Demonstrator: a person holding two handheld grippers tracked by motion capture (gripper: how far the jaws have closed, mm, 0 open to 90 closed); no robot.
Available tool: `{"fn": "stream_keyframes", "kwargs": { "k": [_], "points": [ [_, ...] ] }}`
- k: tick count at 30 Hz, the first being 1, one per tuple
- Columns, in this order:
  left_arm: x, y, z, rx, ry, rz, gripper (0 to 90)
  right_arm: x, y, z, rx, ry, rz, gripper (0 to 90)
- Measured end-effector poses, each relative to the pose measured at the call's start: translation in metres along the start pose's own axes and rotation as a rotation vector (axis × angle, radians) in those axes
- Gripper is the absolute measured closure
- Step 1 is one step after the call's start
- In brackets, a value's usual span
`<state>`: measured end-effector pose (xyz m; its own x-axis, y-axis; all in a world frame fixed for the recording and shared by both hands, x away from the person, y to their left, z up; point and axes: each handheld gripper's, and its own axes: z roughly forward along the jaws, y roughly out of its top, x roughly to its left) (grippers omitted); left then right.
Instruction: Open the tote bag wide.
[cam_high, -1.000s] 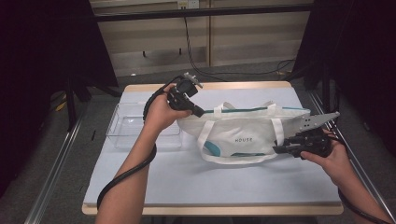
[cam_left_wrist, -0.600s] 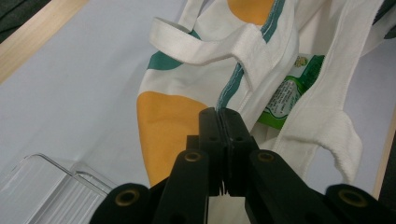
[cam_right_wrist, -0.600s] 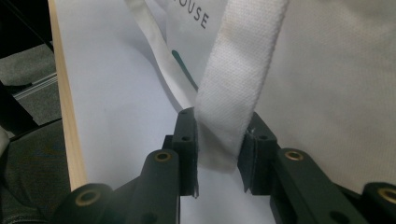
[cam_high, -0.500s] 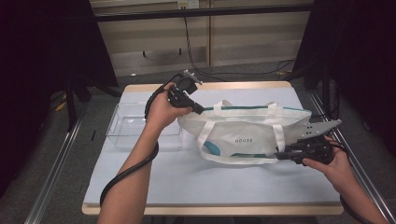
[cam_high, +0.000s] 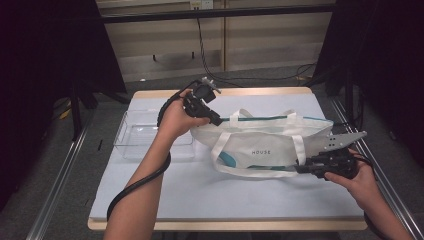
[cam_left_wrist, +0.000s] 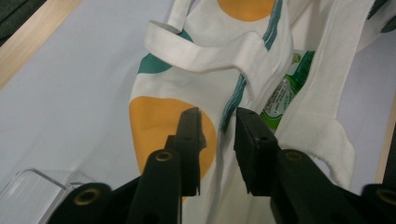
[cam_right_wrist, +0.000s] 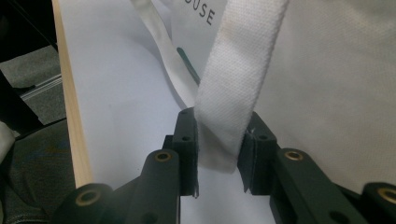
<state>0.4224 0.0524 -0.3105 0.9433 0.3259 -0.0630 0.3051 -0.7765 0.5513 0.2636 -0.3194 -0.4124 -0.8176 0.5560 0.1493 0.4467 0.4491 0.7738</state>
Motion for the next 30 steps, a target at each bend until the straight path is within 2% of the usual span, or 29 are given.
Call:
{"fn": "stream_keyframes", "kwargs": {
  "k": [6,8,10,12,14,17,18,20,28,30],
  "points": [
    [-0.006,0.01,0.008,0.006,-0.015,0.022,66.3,-0.001,0.002,0.0,-0.001,0.0,0.0,70.4],
    [-0.007,0.015,0.014,0.026,-0.02,0.031,66.6,-0.001,0.003,0.0,-0.004,-0.004,0.0,70.4],
    [-0.008,0.019,0.017,0.035,-0.025,0.046,69.5,-0.001,0.002,0.0,-0.009,0.002,0.006,70.5],
    [-0.008,0.02,0.018,0.033,-0.022,0.046,76.4,-0.001,0.001,0.001,-0.006,0.002,0.004,70.4],
    [-0.007,0.022,0.018,0.03,-0.019,0.037,81.5,-0.001,0.001,0.001,-0.003,0.001,0.002,70.7],
    [-0.005,0.022,0.017,0.021,-0.01,0.033,84.5,-0.001,-0.001,0.001,-0.002,0.001,0.001,70.8],
    [-0.003,0.023,0.016,0.008,-0.012,0.009,84.6,-0.001,-0.003,0.001,0.003,0.003,0.003,70.9],
    [-0.002,0.023,0.016,0.007,-0.008,0.014,84.8,-0.001,-0.006,0.002,0.006,0.008,0.002,71.3],
    [0.004,0.026,0.017,-0.016,0.018,-0.02,85.0,-0.001,-0.013,0.004,0.022,0.009,0.0,73.0],
    [0.007,0.027,0.016,-0.012,0.025,-0.015,85.0,-0.002,-0.015,0.004,0.025,0.011,0.001,74.2]
  ]
}}
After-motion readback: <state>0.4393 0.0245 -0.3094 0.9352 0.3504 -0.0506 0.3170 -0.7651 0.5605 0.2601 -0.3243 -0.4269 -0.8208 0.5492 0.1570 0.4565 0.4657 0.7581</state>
